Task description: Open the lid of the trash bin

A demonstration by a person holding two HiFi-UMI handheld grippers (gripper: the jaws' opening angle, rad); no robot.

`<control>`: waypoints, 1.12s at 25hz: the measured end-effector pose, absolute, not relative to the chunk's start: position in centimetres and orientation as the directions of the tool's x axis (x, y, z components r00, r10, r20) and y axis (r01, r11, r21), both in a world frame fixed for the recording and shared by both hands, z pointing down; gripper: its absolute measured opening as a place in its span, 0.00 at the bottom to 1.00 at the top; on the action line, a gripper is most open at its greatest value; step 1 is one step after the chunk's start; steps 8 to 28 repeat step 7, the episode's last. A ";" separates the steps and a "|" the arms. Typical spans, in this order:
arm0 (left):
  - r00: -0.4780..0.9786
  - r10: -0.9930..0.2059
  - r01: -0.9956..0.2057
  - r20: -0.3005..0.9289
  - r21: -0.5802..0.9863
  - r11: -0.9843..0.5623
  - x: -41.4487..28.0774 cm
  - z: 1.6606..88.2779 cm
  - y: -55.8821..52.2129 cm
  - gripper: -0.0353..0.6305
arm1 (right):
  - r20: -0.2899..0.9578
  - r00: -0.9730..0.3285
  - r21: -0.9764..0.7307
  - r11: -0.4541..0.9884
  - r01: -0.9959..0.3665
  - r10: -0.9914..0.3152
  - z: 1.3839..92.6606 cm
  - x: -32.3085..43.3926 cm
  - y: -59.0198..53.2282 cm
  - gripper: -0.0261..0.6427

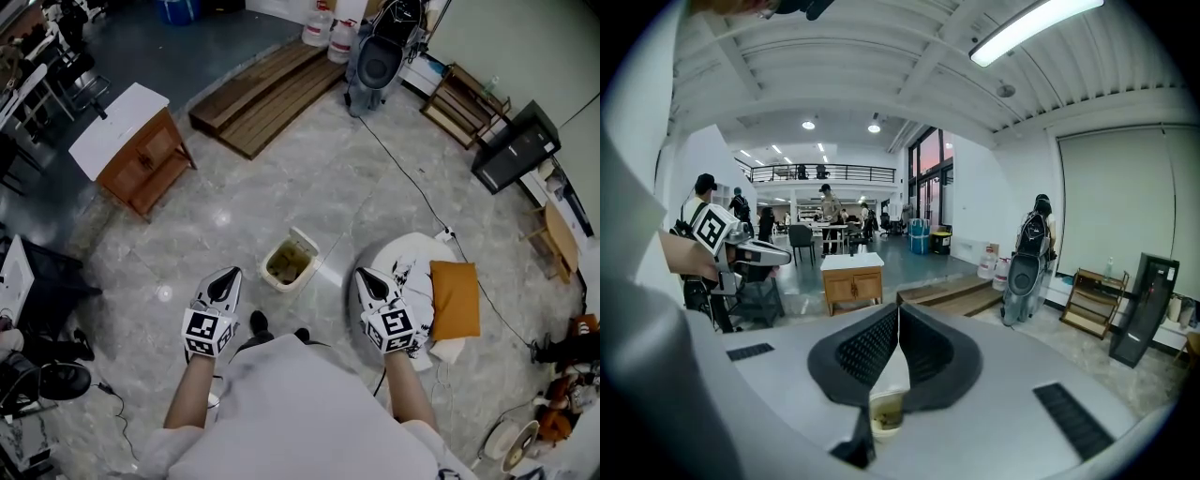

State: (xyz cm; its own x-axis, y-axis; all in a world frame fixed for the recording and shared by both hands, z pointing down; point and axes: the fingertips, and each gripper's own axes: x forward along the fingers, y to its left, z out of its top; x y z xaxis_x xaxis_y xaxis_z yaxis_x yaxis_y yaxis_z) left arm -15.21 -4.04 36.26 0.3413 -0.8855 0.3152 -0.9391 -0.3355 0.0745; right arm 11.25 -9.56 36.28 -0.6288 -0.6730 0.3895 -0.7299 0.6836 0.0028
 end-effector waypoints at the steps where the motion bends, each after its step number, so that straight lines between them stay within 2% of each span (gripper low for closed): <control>1: 0.341 -0.886 -0.939 0.315 0.075 -0.335 -15.2 36.3 -4.1 0.08 | 0.388 -0.630 0.005 0.685 -0.728 -0.672 36.3 11.2 -9.7 0.08; 28: 0.335 -0.884 -0.941 0.325 0.074 -0.329 -15.5 37.0 -3.9 0.08 | 0.397 -0.636 0.009 0.696 -0.718 -0.662 36.9 10.8 -9.4 0.08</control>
